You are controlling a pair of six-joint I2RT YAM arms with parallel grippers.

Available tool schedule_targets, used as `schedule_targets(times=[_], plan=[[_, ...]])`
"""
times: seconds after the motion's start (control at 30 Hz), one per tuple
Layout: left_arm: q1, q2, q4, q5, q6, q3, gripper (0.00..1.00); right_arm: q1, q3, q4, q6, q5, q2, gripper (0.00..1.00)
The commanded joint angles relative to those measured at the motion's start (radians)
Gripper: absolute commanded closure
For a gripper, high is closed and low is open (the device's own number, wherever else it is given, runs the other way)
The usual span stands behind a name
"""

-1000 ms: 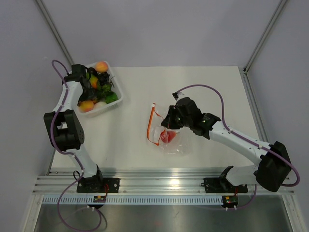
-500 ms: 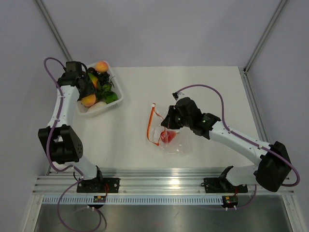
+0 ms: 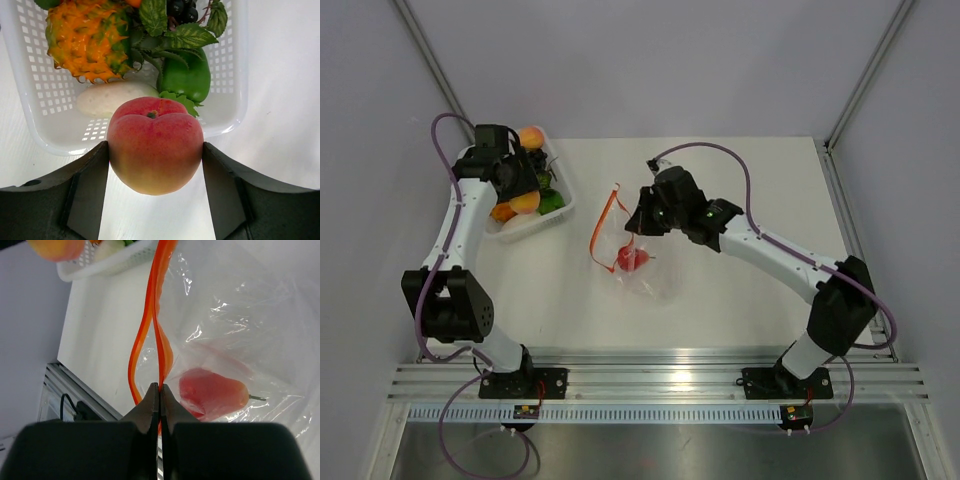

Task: Place the food in the zip-top bag and seal the zipper
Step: Place the fake fruit in the zipper food storage bag.

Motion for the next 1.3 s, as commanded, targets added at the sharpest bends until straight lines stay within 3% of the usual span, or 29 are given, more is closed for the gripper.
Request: schedule_targets(times=[0.0, 0.33, 0.6, 1.03, 1.27], plan=[[-0.003, -0.058, 0.032, 0.055, 0.019, -0.013, 0.78, 0.003, 0.172, 0.01, -0.025, -0.046, 0.101, 1.0], [-0.041, -0.134, 0.035, 0.132, 0.02, -0.039, 0.78, 0.005, 0.567, -0.045, 0.013, -0.089, 0.494, 1.0], [-0.061, -0.17, 0.05, 0.241, 0.02, -0.077, 0.78, 0.005, 0.773, -0.065, 0.064, -0.149, 0.645, 1.0], [-0.119, -0.096, 0.15, 0.338, -0.033, -0.128, 0.8, 0.005, 0.547, 0.217, 0.173, -0.287, 0.527, 1.0], [-0.119, -0.099, 0.172, 0.356, -0.038, -0.184, 0.82, 0.005, 0.452, 0.331, 0.211, -0.279, 0.461, 1.0]])
